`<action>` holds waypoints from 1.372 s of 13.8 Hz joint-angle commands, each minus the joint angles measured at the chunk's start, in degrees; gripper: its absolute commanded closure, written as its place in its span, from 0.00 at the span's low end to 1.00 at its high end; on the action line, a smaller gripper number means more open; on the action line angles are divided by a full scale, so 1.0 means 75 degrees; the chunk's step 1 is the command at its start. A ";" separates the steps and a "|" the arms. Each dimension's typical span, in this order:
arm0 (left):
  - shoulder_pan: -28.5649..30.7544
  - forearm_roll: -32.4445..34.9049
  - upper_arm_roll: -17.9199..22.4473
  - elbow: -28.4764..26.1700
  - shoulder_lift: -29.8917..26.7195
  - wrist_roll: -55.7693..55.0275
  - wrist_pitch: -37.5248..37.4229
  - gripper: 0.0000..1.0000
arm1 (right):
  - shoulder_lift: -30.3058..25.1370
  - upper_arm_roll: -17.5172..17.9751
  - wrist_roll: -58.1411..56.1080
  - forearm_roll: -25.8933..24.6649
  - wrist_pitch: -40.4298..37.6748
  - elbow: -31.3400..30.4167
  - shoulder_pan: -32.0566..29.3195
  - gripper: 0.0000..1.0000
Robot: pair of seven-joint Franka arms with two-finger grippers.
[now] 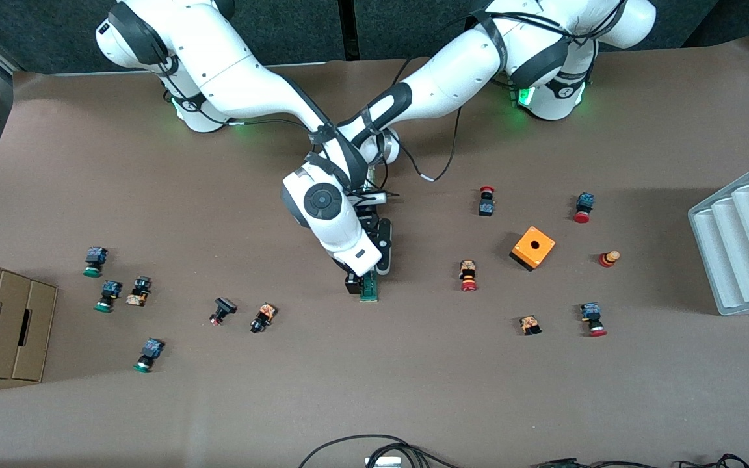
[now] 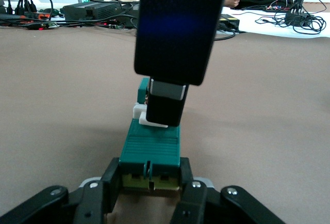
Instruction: Close load switch with both arms
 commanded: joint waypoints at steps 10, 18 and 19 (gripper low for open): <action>-0.0078 -0.0064 0.0074 -0.0003 0.0005 -0.0084 -0.0047 0.77 | 0.0277 -0.0080 0.0133 -0.0071 0.0415 0.0111 0.0136 0.01; -0.0066 -0.0064 0.0074 0.0008 0.0005 -0.0096 -0.0047 0.77 | 0.0313 -0.0091 0.0262 -0.0071 0.0485 0.0111 0.0148 0.01; -0.0066 -0.0064 0.0074 -0.0003 0.0005 -0.0096 -0.0047 0.77 | 0.0313 -0.0091 0.0262 -0.0071 0.0508 0.0111 0.0148 0.01</action>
